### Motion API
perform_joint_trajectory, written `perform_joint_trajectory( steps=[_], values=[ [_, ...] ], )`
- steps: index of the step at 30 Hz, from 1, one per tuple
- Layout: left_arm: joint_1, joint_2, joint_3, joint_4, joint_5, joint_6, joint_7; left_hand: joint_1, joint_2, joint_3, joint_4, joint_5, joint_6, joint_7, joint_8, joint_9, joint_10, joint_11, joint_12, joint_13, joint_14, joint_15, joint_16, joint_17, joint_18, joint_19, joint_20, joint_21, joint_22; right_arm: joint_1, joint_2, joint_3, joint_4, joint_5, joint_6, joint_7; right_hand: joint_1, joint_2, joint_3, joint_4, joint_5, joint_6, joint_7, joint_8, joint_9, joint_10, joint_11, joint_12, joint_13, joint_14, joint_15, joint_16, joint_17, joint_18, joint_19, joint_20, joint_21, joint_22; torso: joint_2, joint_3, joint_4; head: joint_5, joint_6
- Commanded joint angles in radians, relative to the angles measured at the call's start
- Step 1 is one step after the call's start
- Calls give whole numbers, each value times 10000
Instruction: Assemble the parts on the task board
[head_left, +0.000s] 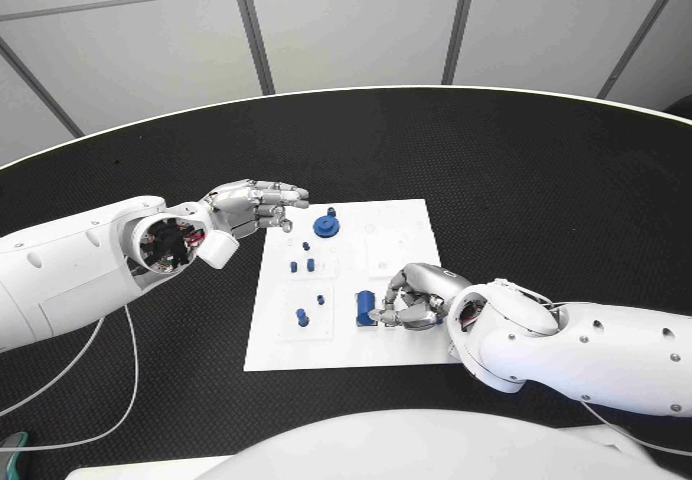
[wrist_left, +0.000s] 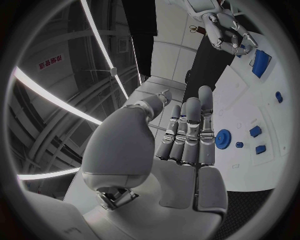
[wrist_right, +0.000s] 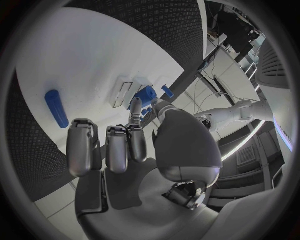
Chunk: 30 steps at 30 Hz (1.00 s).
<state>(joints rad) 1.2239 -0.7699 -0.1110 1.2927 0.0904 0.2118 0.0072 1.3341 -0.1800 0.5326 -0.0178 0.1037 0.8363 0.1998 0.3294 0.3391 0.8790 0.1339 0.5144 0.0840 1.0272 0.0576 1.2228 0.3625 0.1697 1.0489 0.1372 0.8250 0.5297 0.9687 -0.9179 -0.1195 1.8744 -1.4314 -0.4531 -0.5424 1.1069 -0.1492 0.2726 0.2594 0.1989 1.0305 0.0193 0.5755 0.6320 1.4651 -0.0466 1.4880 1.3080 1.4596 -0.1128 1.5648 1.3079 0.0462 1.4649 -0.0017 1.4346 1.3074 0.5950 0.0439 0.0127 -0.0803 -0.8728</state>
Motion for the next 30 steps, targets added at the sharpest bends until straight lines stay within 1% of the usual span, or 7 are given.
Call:
perform_joint_trajectory(
  steps=[1, 6, 11, 16, 21, 26, 30],
  values=[
    [0, -1, 0, 4, 0, -4, 1, -8, 60, -30, 46, 63, -46, -4, -5, 10, -72, 21, 22, 10, -75, -10, 35, -10, 150, -35, 40, -47, -10, 0, 47, 1, -96, -1, -124, -49, 98, -7, 54, -2, 8, -45, -32, 16, -9, 722, -72, 45, 2085, 1112, -12, 60, 2629, -184, 841, -76, 36, 2076, 1, -8, -2, 9, 2],
    [0, -8, 0, 3, 0, -12, 1, -8, 60, -33, 52, 62, -51, -4, -6, 13, -85, 24, 21, 9, -81, -8, 35, -14, 150, -36, 41, -53, -14, 1, 119, 1, -210, -1, -197, -83, 182, 127, 238, 101, 257, -37, -32, -1, -44, 723, -73, 42, 2089, 1112, -15, 60, 2629, -179, 838, -76, 11, 2071, -9, -8, -5, 1, 2],
    [0, -12, 0, 6, 0, -6, -2, -7, 60, -33, 54, 63, -52, -4, -6, 14, -88, 24, 22, 9, -83, -7, 34, -16, 149, -37, 41, -55, -16, 1, 151, 1, -220, -1, -150, -26, 201, 132, 264, 105, 287, -37, -35, -2, -47, 724, -74, 43, 2090, 1112, -15, 60, 2629, -184, 842, -76, 31, 2080, -5, -2, -14, 26, 2],
    [0, -18, 0, 4, 0, -8, -4, -7, 60, -33, 54, 63, -53, -4, -6, 14, -89, 24, 22, 9, -85, -7, 34, -16, 149, -38, 41, -56, -16, 1, 128, 1, -147, -1, -59, 91, 428, -12, 372, 1, 230, -56, -41, -5, -63, 722, -81, 34, 2089, 1112, -20, 60, 2629, -182, 841, -78, 22, 2081, -9, 4, -11, 14, 2],
    [0, -17, 0, 2, 0, -1, -4, -4, 60, -33, 55, 63, -54, -4, -6, 15, -92, 24, 24, 9, -91, -7, 30, -20, 150, -40, 42, -59, -19, 1, 73, 0, -72, -1, -90, 163, 443, -47, 373, -7, 213, -57, -40, -5, -65, 724, -79, 40, 2094, 1112, -19, 60, 2629, -180, 839, -78, 12, 2077, -5, 6, -14, 16, 2],
    [0, -14, 0, -8, 0, 7, 3, -4, 60, -33, 55, 63, -54, -4, -6, 15, -92, 24, 24, 9, -91, -7, 30, -20, 150, -40, 42, -59, -19, 1, -117, -1, 71, -1, -283, 303, 447, -56, 374, -8, 210, -58, -39, -6, -66, 720, -79, 30, 2088, 1112, -19, 60, 2629, -179, 838, -77, 8, 2076, -8, 11, -28, -2, 2],
    [0, -15, 0, -9, 0, 20, 13, 0, 61, -33, 55, 63, -55, -4, -5, 17, -95, 24, 25, 9, -98, -6, 26, -24, 149, -43, 42, -63, -21, 2, -508, -2, 286, -1, -680, 503, 647, -154, 495, -83, 273, -163, -7, -82, -114, 650, -51, -122, 1994, 1105, -4, 45, 2597, -131, 793, -70, -237, 1979, -14, 15, -23, -45, 2]
  ],
)
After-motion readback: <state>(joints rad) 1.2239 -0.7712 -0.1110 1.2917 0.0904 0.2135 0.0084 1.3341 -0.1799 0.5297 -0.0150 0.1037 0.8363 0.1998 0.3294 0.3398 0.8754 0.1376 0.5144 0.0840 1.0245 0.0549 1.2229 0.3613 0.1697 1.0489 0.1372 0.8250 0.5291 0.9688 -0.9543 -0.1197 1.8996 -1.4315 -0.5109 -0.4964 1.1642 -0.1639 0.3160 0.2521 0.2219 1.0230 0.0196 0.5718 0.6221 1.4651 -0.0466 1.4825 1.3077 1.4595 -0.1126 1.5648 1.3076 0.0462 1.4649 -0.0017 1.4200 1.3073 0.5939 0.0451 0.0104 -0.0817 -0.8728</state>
